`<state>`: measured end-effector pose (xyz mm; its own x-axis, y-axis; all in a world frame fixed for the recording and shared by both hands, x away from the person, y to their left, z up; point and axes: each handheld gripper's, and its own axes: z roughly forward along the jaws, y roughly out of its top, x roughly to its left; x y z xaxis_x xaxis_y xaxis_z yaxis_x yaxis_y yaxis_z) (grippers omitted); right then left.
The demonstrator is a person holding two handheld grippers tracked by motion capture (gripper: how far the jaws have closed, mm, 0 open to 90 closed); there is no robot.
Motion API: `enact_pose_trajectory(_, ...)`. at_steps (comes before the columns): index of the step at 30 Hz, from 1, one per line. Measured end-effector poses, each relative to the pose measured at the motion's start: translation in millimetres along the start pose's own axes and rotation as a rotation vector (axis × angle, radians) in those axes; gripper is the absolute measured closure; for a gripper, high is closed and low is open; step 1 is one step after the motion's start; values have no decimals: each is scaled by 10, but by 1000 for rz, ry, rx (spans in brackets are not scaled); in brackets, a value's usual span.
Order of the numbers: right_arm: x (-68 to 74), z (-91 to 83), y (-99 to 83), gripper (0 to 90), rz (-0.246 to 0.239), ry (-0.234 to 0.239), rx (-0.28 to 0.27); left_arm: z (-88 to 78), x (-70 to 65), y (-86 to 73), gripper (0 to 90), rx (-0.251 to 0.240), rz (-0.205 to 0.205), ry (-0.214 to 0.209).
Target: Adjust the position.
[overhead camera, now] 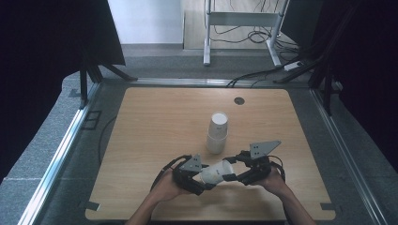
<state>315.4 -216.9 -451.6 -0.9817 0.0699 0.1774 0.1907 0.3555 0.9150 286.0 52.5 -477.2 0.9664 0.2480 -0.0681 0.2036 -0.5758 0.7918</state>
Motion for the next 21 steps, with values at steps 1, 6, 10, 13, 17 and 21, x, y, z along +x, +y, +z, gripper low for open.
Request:
enact_pose_trajectory(1, 0, 0, 1, 372, 0, 0, 1, -2, 1, 0, 340, 0, 0, 0)
enact_pose_trajectory(6, -2, 1, 1, 369, -1, -4, 4, -7, 4, 1, 376, 4, 1, 2)
enact_pose_trajectory(10, -6, 4, 0, 367, 0, -7, 8, -11, 8, 3, 395, 8, 2, 7)
enact_pose_trajectory(13, -9, 7, -3, 364, 3, -7, 12, -9, 7, 3, 402, 12, 3, 10)
enact_pose_trajectory(17, -18, 18, -4, 342, 14, -8, 18, -8, 8, 8, 402, 13, 1, 13)
enact_pose_trajectory(21, -19, 31, 7, 272, 18, -31, 31, -25, 9, 17, 400, 17, 4, 15)
